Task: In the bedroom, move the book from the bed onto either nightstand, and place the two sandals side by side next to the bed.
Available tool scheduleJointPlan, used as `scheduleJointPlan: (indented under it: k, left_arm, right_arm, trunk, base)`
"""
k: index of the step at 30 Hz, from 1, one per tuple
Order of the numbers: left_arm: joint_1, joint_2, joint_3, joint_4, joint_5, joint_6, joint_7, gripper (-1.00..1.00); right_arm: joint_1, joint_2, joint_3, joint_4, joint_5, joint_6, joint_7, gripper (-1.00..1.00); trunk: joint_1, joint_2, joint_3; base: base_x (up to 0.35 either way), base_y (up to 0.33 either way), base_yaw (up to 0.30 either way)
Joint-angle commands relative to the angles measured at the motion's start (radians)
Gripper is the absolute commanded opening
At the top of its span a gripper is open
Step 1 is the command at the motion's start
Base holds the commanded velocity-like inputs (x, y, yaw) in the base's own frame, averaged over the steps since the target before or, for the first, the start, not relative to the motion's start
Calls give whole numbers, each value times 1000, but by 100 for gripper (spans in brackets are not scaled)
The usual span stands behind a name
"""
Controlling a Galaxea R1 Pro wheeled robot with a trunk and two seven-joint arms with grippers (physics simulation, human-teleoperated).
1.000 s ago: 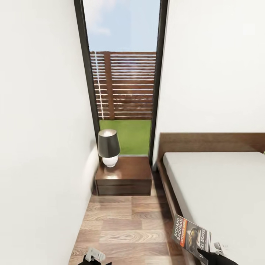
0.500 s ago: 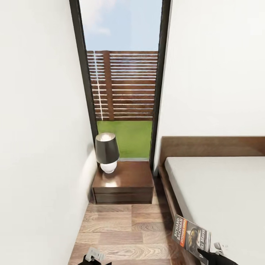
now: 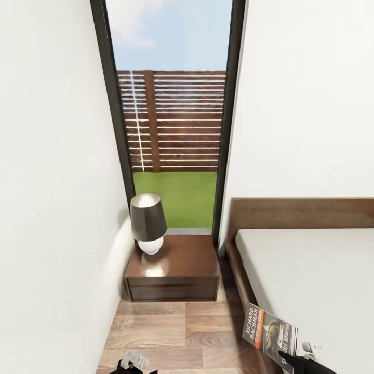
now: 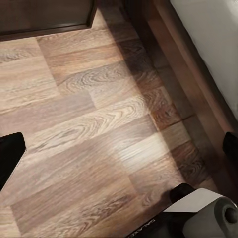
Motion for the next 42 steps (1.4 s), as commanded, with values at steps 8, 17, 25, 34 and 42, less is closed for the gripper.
scheduleJointPlan:
  k: [8,17,25,34,42]
  left_arm:
    - [-1,0,8,1,-11,-6,-3,100]
    - [-1,0,8,1,-11,-6,-3,100]
    - [-1,0,8,1,-11,-6,-3,100]
    - [-1,0,8,1,-11,-6,-3,100]
    - [-1,0,8,1,-11,-6,-3,100]
  right_arm:
    - [-2,0,4,4,-7,-8,4,-100]
    - [-2,0,4,4,-7,-8,4,-100]
    - [-2,0,4,4,-7,-8,4,-100]
    - [-2,0,4,4,-7,-8,4,-100]
    - [-2,0,4,4,-7,-8,3,-100]
  trunk:
    - [1,-2,-2]
    - [1,-2,-2]
    - [1,-2,-2]
    - [1,-2,-2]
    - [1,-2,-2]
  base:
    - [332,0,0]
    - [259,0,0]
    - [3,0,0]
    - [222,0,0]
    - [323,0,0]
